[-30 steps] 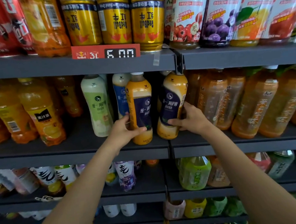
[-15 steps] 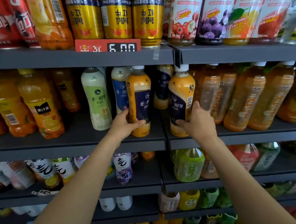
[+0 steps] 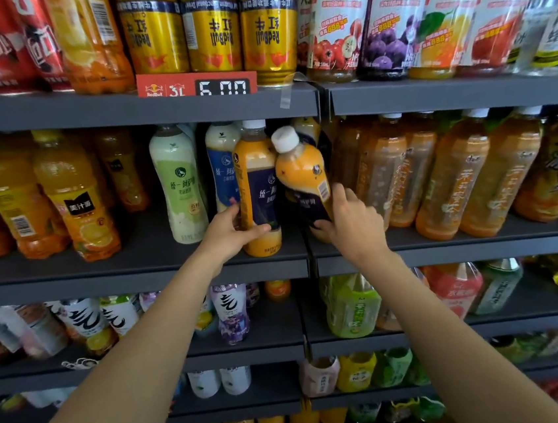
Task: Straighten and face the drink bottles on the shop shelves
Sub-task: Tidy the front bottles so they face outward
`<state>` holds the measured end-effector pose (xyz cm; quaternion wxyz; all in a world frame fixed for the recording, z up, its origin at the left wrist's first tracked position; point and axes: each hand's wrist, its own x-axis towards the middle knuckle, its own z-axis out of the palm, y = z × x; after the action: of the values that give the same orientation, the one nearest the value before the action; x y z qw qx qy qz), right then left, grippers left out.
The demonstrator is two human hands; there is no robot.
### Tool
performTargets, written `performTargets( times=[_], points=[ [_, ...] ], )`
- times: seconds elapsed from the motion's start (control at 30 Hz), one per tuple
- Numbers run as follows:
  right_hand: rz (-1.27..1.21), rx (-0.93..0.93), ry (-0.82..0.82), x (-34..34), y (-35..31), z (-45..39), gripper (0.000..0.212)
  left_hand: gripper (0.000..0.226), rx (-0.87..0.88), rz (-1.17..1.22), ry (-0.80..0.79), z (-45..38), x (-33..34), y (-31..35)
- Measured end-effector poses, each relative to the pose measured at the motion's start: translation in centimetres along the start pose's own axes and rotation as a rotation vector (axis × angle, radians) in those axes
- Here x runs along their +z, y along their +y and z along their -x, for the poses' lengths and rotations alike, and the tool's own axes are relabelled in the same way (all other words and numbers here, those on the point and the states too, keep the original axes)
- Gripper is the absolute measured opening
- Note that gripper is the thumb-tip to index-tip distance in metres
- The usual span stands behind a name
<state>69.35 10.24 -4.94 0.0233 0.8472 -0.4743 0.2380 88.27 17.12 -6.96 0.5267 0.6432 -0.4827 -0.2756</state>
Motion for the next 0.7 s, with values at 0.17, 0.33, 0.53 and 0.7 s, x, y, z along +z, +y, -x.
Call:
performTargets(
  times=[0.17, 0.33, 0.53, 0.7],
  points=[
    [-0.129, 0.072, -0.141, 0.0, -1.2, -4.0, 0.051, 0.047, 0.015, -0.022, 0.014, -0.4, 0.0, 0.1],
    [-0.062, 0.042, -0.181, 0.0, -1.9, -6.0, 0.052, 0.046, 0.022, -0.018, 0.01, -0.9, -0.1, -0.4],
    [-0.111, 0.091, -0.191, 0.3, -2.1, -6.3, 0.054, 0.052, 0.017, -0.018, 0.001, -1.2, -0.3, -0.7],
    [-0.362, 0.146, -0.227, 0.5, -3.4, -7.8, 0.056, 0.052, 0.011, -0.002, 0.001, -1.0, -0.2, -0.7]
  ],
)
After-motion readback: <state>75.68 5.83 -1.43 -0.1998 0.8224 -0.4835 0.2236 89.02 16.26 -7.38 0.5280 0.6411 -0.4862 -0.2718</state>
